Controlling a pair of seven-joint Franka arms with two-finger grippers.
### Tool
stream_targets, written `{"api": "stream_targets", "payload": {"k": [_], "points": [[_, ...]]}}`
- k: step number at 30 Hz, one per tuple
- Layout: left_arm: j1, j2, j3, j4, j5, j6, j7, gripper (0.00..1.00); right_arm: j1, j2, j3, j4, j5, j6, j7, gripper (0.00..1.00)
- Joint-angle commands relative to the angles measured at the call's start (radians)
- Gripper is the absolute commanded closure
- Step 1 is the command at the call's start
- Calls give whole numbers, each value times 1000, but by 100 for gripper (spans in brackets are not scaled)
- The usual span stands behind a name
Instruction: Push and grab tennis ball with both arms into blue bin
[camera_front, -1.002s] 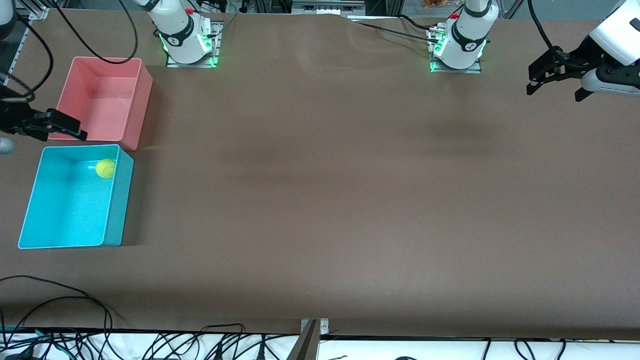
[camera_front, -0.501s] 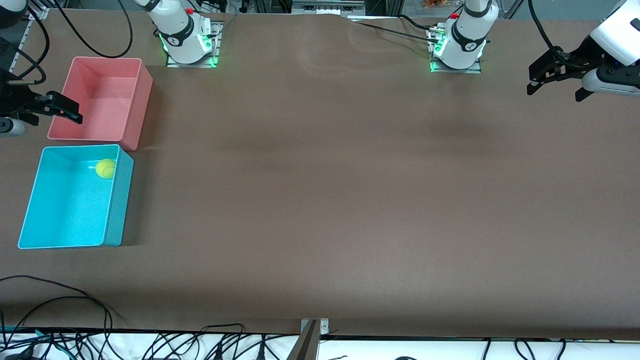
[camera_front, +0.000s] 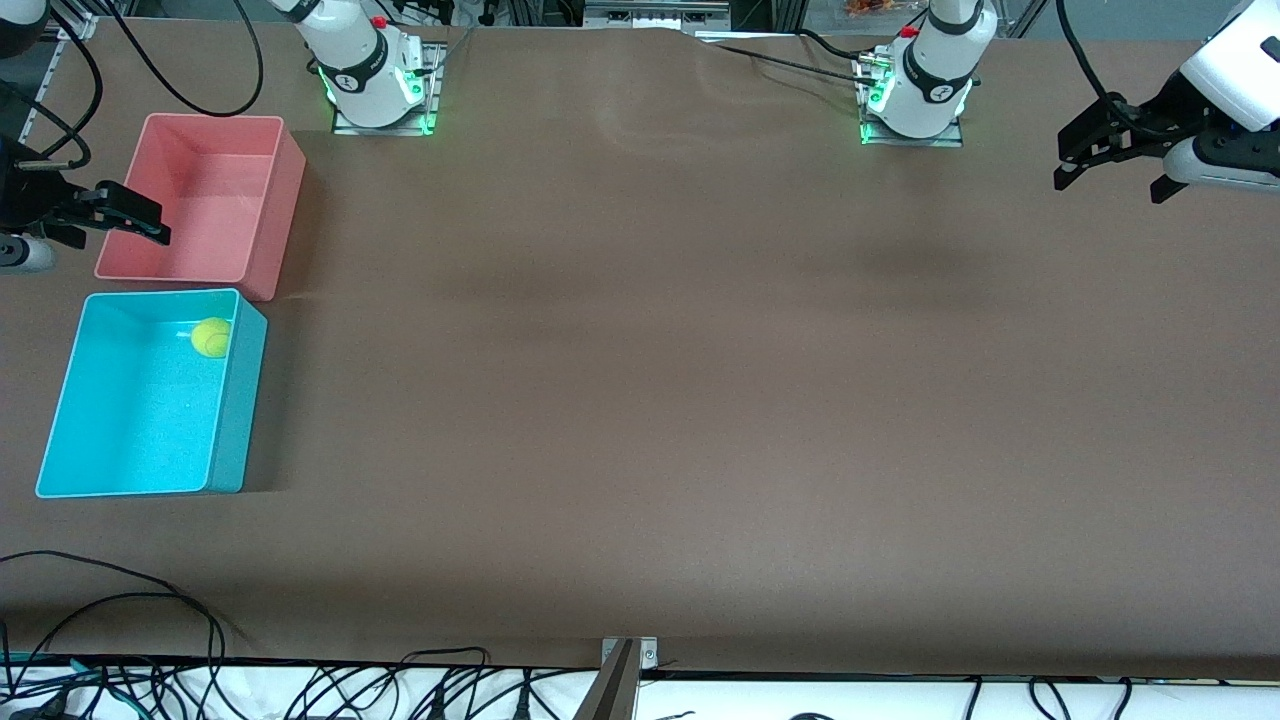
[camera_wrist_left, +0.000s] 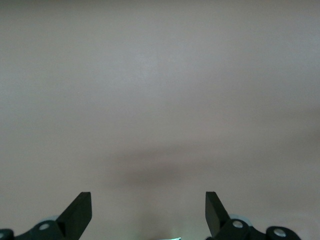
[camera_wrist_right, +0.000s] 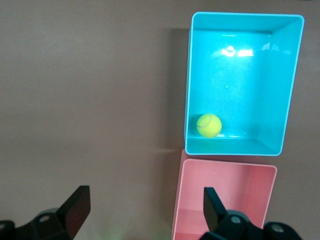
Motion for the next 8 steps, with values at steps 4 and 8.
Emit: {"api": "stream_targets", "payload": {"k": [4, 8], "points": [[6, 21, 1, 42, -21, -20, -2, 0, -19, -6, 14, -4, 19, -8, 1, 0], [6, 21, 1, 42, -21, -20, -2, 0, -19, -6, 13, -3, 19, -8, -2, 0]]}}
